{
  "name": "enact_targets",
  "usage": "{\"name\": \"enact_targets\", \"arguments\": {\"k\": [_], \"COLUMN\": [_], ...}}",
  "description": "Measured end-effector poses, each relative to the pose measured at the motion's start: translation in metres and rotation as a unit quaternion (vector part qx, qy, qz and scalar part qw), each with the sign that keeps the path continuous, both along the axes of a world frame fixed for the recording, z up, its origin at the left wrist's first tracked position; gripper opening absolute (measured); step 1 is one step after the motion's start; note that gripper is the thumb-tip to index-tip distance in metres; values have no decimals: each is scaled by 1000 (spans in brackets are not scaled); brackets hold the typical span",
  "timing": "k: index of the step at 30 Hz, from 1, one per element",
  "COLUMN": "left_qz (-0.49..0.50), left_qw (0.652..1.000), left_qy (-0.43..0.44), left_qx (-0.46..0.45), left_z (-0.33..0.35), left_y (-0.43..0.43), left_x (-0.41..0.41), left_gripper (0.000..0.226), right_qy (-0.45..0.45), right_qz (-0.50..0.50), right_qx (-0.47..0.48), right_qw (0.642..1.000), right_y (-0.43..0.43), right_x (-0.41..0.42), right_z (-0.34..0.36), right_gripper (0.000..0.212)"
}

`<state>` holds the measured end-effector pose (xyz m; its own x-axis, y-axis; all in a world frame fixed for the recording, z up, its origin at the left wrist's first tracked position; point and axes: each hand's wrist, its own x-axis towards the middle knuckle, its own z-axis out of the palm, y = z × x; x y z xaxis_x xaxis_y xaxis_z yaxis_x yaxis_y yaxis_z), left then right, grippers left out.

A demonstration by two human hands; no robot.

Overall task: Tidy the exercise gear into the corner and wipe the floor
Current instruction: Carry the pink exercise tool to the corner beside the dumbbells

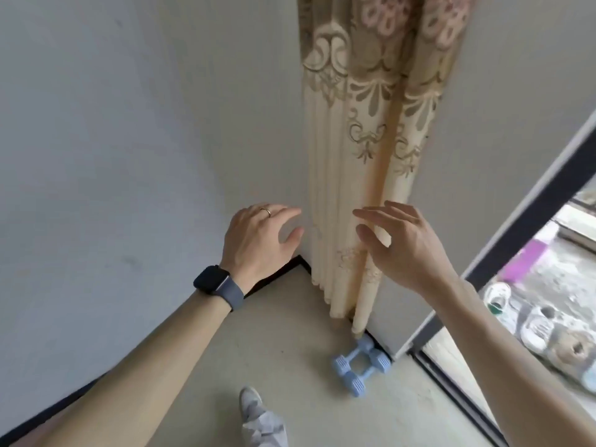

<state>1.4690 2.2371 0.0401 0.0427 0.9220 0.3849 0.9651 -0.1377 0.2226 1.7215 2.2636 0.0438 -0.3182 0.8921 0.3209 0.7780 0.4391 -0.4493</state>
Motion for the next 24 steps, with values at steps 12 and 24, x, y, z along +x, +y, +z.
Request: {"name": "enact_targets", "arguments": {"k": [12,24], "left_qz": [433,705], "left_qw": [897,703], "left_qy": [40,91], "left_qx": [78,-24], "left_z": [94,76], "left_y": [-403,-875], "left_x": [-240,-339], "left_gripper": [41,19], "right_qy": [60,48], "right_qz": [419,685], "right_qx": [83,49], "right_qw": [902,725], "right_y": [-206,-603], "right_x": [-338,-599], "right_z": [100,74], "right_gripper": [30,31]}}
